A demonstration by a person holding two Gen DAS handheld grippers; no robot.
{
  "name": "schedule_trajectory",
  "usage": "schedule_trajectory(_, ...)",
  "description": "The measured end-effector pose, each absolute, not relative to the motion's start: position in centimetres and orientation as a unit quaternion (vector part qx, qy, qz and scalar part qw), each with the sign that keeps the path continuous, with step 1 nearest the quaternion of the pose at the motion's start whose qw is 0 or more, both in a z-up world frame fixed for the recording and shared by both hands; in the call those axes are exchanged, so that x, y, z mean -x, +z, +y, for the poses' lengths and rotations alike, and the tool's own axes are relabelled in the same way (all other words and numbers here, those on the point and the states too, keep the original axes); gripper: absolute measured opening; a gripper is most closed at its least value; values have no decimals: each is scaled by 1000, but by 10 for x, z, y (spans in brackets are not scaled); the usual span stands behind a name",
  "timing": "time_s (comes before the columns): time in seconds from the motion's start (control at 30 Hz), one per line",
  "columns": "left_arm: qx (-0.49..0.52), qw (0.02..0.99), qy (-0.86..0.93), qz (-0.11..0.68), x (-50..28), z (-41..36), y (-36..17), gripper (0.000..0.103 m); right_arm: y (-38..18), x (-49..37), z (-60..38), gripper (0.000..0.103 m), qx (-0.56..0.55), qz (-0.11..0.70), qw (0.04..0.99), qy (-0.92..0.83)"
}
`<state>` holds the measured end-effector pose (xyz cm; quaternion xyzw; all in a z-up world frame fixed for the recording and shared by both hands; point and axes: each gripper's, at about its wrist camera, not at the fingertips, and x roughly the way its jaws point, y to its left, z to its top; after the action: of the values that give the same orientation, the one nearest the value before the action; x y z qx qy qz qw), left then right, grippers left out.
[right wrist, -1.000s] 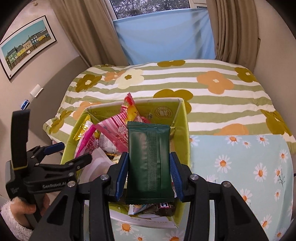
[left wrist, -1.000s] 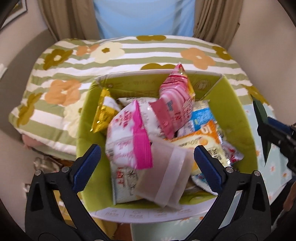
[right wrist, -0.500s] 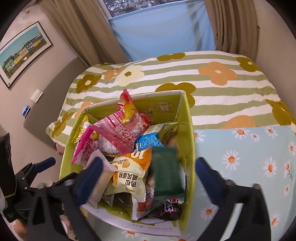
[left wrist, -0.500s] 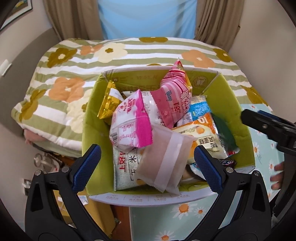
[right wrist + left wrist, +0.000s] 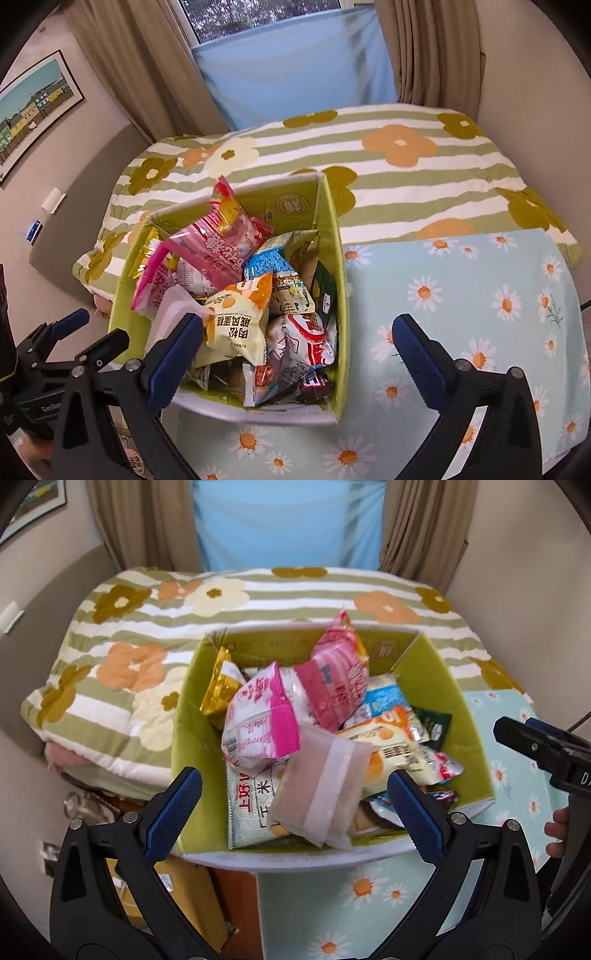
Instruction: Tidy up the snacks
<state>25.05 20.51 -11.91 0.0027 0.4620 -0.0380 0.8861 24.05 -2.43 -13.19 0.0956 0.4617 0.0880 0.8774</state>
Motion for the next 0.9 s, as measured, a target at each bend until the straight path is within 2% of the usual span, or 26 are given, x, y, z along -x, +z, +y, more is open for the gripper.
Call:
schedule_trajectory(0.23, 1, 913, -23, 408, -208, 177, -71, 100, -89, -203, -50, 102, -78, 410, 904, 88)
schedule_trajectory(0.5, 24, 948, -9, 319, -124, 132, -12, 100, -24, -121, -95, 102, -10, 337, 940, 48)
schedule_trajectory(0.9, 22, 958, -15, 285, -44, 81, -1, 100, -15, -40, -135, 102, -8, 301, 953, 24)
